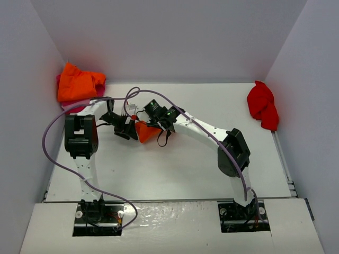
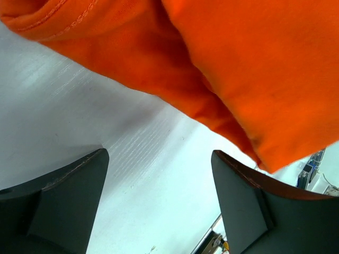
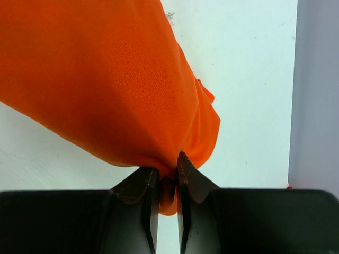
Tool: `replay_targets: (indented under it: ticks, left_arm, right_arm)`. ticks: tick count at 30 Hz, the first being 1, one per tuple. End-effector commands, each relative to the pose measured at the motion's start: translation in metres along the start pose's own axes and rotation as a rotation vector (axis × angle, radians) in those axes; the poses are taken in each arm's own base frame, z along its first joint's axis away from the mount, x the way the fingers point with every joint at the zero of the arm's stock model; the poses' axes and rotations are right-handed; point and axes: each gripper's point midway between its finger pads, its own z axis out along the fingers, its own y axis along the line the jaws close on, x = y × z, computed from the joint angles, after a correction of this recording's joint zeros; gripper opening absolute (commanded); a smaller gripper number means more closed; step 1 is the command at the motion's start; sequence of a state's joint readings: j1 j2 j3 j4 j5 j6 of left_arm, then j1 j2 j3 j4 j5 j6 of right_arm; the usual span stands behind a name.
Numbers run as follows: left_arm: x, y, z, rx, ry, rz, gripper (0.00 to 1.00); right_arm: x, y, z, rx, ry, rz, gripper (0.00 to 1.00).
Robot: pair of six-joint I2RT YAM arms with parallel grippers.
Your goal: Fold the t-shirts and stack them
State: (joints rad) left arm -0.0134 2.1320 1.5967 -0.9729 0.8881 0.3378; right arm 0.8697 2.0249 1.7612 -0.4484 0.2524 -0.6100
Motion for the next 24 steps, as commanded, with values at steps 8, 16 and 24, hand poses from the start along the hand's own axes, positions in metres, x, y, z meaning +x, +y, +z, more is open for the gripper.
replay_targets:
  ticks: [8, 16, 24]
  left_arm:
    - [-0.022, -0.041, -0.021, 0.119, -0.105, -0.015, 0.75]
    - [-0.034, -0.044, -0.042, 0.284, -0.247, -0.165, 0.81]
    - [-0.041, -0.052, -0.045, 0.439, -0.313, -0.345, 0.75]
  right_arm:
    - [-0.015, -0.002, -0.013, 0.01, -0.051, 0.012, 0.0]
    - [-0.007, 0.0, -0.011, 0.02, -0.024, 0.019, 0.0]
    - [0.002, 0.009, -0.002, 0.007, -0.003, 0.052, 0.0]
